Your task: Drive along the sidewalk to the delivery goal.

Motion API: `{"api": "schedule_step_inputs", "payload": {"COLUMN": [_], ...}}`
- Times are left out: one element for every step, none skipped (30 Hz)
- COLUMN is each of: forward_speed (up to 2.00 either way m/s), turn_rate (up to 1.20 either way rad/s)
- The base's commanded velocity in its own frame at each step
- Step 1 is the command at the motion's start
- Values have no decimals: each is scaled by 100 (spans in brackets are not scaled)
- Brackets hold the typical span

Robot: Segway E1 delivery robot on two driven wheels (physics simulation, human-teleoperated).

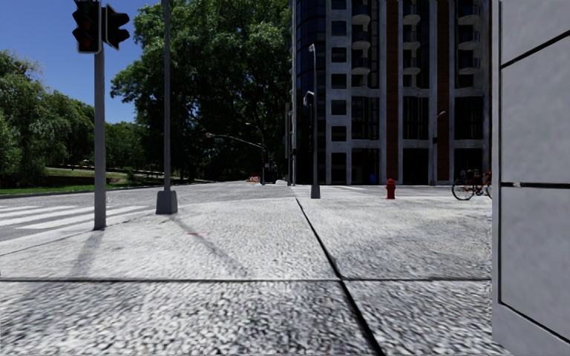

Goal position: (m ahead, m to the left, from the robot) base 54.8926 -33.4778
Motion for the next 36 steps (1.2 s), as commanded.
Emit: {"api": "schedule_step_inputs", "payload": {"forward_speed": [200,200,200,200,200,200,200,200,200,200,200,200,200,200,200,200,200,200,200,200,200,200,200,200,200,200,200,200,200,200,200,200,200,200,200,200], "turn_rate": [0,0,0,0,0,0,0,0,0,0,0,0,0,0,0,0,0,0,0,-7,-7,-21,-26,-32,-32,-41,-50,-54,-54,-54,-54,-54,-54,-54,-53,-53]}}
